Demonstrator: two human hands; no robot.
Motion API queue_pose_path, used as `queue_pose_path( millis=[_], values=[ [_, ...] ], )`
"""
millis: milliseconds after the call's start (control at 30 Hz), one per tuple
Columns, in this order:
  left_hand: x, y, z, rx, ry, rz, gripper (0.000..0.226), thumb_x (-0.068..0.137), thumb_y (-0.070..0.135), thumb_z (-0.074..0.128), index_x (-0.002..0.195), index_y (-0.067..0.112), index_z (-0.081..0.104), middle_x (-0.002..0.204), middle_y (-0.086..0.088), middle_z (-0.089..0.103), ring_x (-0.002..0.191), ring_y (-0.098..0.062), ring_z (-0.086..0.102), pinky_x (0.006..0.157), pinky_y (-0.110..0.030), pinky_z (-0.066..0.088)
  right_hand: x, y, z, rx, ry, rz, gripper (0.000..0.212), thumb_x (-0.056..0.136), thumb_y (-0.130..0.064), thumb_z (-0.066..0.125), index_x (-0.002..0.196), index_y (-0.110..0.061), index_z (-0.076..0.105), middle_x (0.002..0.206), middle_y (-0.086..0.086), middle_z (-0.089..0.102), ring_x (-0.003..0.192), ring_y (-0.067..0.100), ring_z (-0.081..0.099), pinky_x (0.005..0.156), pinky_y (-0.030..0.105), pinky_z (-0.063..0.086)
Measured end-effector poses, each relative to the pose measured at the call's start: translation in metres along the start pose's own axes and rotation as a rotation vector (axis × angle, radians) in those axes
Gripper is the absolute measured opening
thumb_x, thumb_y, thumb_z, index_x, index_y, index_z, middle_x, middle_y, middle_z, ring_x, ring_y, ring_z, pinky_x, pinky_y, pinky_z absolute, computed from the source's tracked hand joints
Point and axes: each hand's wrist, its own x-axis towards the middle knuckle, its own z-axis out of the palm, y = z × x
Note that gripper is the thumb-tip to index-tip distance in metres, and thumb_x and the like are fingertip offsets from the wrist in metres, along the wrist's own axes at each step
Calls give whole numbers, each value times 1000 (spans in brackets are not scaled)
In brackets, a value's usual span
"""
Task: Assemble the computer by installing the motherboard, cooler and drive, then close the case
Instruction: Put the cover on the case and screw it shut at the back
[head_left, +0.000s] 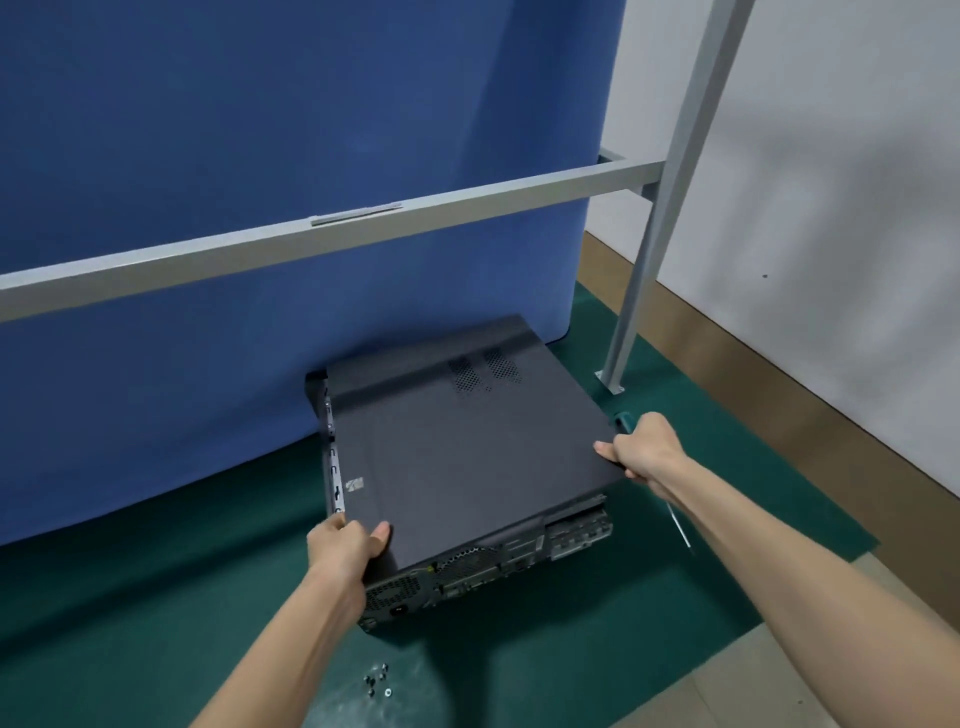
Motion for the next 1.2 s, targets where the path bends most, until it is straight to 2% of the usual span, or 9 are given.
queue_pose_path(
  millis=[133,233,500,700,800,900,1033,1100,1200],
  values=[
    [16,-6,-12,-10,17,-54,27,85,-10,59,110,0,59,115,-18,62,94,-31,61,81,-34,50,8,2,20,-4,-49,14,38,85,-10,72,67,-8,39,59,6,44,40,17,38,43,26,33],
    [21,-10,-13,-16,34,-50,16,85,-12,58,92,3,60,94,-16,65,73,-27,60,59,-27,45,14,5,28,-19,-80,22,35,85,-10,71,69,-8,40,62,6,45,40,16,37,43,26,33],
    [34,-12,-15,88,95,-19,15,85,-7,60,99,-1,61,92,-13,66,74,-27,61,70,-29,48,25,7,21,-28,-380,36,35,88,-12,68,106,-2,40,56,3,39,38,11,29,37,19,25],
    [21,-2,-6,880,315,181,13,79,19,66,87,10,67,94,-14,61,88,-34,54,75,-36,44,30,4,13,18,-516,45,60,90,-8,66,138,-2,31,36,-4,39,29,7,25,36,16,22],
    [15,-8,2,1196,425,413,34,81,20,67,111,6,62,110,-22,51,102,-39,47,88,-44,36,32,3,12,31,-537,56,57,88,-7,68,134,-7,34,35,-5,38,29,7,24,35,15,22],
    [0,-24,24,1270,445,1029,29,80,19,70,102,1,63,96,-23,54,86,-39,50,70,-46,39,35,3,10,92,-499,76,54,86,-3,69,126,3,34,48,-2,35,30,7,22,35,15,21],
    [-24,-65,73,1389,-111,1768,12,82,21,66,78,13,58,75,-6,51,70,-26,44,64,-36,31,38,4,8,150,-492,97,39,85,0,69,103,-7,35,66,2,42,31,6,21,34,15,20],
    [-28,-89,95,1480,-255,1867,9,84,16,60,91,12,60,85,-6,58,79,-25,50,74,-34,39,40,5,8,181,-495,95,33,85,0,69,89,-8,37,68,3,42,30,5,21,33,15,19],
    [-27,-105,122,1584,-246,1795,43,89,23,49,128,6,57,125,-13,59,115,-28,56,97,-40,46,43,6,6,227,-497,98,35,85,3,67,80,-12,35,69,4,41,30,5,19,33,14,18]
  ],
)
